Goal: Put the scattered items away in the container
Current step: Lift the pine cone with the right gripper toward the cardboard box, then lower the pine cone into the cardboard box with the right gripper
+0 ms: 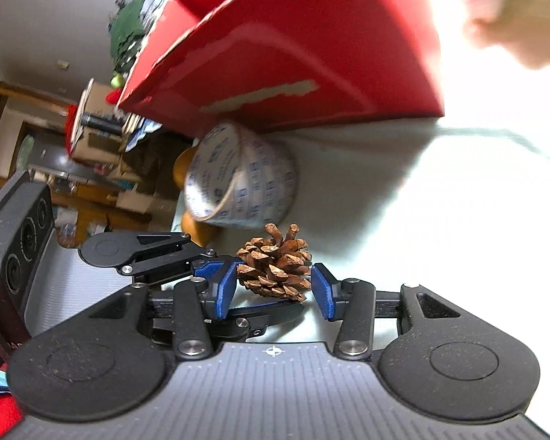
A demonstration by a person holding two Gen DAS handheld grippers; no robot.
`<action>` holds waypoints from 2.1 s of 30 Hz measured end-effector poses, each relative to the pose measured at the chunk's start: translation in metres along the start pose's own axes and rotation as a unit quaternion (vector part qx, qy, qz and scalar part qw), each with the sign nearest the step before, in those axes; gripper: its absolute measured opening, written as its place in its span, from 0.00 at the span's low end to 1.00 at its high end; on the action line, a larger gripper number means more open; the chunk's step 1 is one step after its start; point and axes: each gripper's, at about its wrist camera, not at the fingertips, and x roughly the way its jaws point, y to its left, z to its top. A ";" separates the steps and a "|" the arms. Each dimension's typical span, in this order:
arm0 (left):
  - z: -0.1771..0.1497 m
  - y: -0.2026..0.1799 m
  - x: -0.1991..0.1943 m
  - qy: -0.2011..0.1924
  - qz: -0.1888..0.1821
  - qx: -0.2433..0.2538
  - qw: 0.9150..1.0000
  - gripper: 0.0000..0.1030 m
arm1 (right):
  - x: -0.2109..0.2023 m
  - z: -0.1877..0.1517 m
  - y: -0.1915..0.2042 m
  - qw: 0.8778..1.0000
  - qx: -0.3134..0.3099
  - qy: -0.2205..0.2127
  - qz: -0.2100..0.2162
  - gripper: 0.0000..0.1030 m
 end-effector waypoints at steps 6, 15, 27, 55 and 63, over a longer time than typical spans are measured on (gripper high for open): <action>0.024 -0.025 0.007 -0.001 -0.024 0.046 0.999 0.36 | -0.028 -0.009 -0.015 0.998 0.030 -0.044 -0.024 0.47; 0.062 -0.058 0.000 -0.033 -0.051 0.098 0.993 0.36 | -0.073 -0.014 -0.025 0.990 0.052 -0.119 -0.051 0.47; 0.119 -0.071 -0.041 -0.110 -0.061 0.132 0.983 0.36 | -0.122 0.015 0.003 0.973 0.010 -0.212 -0.091 0.47; 0.177 0.098 -0.086 -0.138 0.023 0.056 0.989 0.36 | -0.032 0.168 0.081 0.978 -0.080 -0.187 -0.036 0.47; 0.177 0.136 -0.046 -0.087 0.041 0.049 0.994 0.37 | 0.025 0.191 0.077 0.986 -0.068 -0.138 -0.057 0.47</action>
